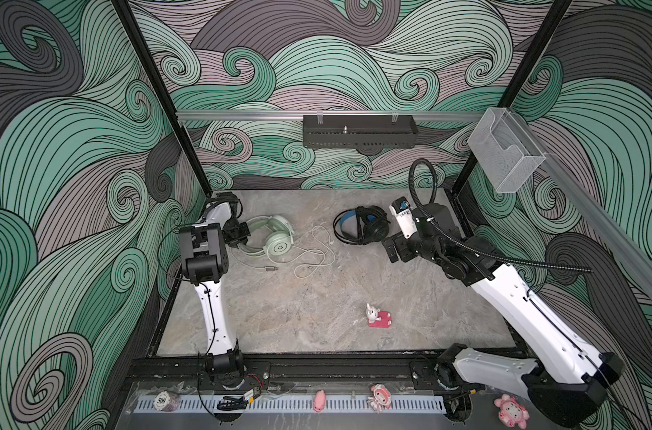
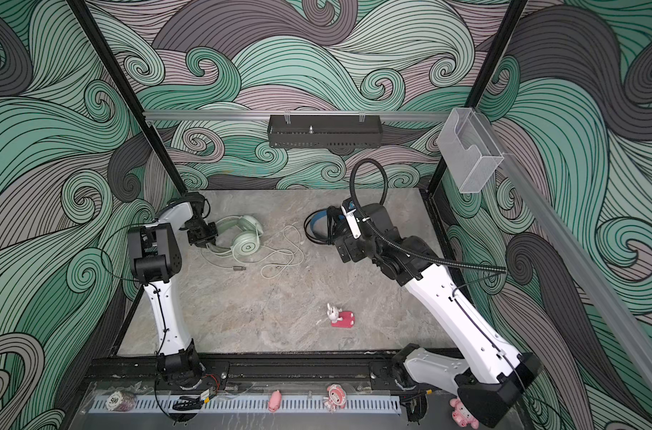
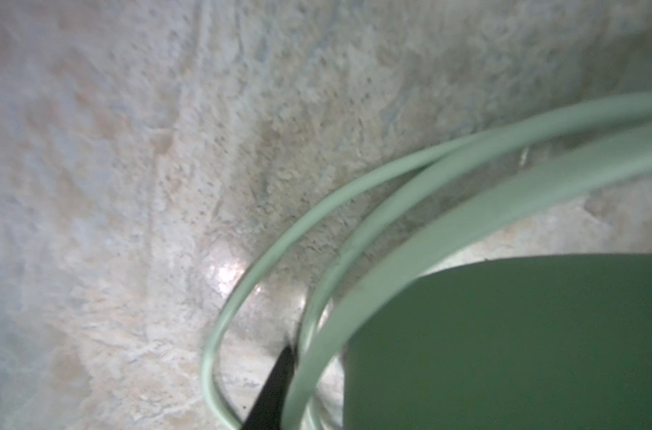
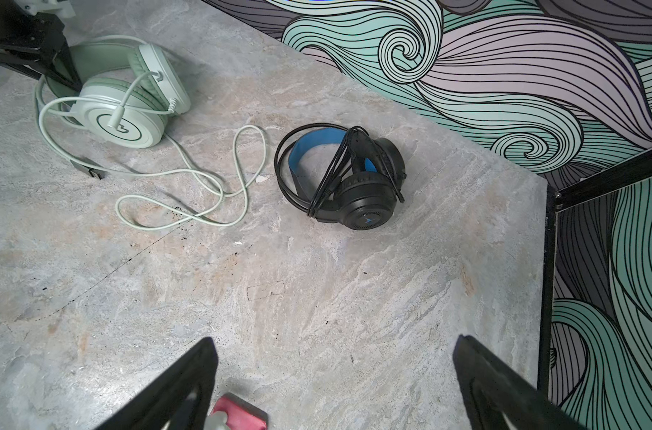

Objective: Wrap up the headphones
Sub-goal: 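Grasp the pale green headset's headband with the left gripper, then lift the pale green headset off the table with the left gripper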

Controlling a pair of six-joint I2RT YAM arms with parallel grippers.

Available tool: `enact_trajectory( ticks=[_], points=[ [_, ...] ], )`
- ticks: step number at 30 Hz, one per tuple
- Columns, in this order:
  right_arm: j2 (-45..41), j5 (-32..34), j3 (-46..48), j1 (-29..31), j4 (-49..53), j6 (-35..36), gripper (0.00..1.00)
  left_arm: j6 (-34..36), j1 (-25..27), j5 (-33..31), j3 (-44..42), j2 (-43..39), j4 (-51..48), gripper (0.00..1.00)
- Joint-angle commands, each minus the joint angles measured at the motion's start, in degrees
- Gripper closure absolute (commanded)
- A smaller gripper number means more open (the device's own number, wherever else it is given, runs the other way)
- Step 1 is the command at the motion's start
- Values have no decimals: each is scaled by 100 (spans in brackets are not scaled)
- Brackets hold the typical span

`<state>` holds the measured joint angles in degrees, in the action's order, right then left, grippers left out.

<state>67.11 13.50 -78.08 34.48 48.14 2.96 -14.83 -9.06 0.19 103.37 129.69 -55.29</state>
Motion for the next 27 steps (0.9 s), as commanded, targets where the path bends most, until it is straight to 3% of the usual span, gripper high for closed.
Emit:
enact_trajectory(
  ticks=[1, 6, 15, 23, 27],
  points=[
    [1, 114, -4, -16, -90, 47, 0, -79, 83, -210, -333, 46, 2, 84],
    [-29, 51, -14, -12, -80, 7, 0, -75, 139, -336, -458, -243, 104, 100],
    [-49, -93, -81, -11, -61, -82, 0, 8, 449, -726, -329, -1489, 104, 100],
    [-60, -353, -128, -7, -55, -238, 0, -77, 1051, -1129, -208, -2786, -134, 100],
    [-184, -812, -21, -3, -287, -305, 0, 49, 1473, -1368, -262, -3527, 127, 100]
  ],
)
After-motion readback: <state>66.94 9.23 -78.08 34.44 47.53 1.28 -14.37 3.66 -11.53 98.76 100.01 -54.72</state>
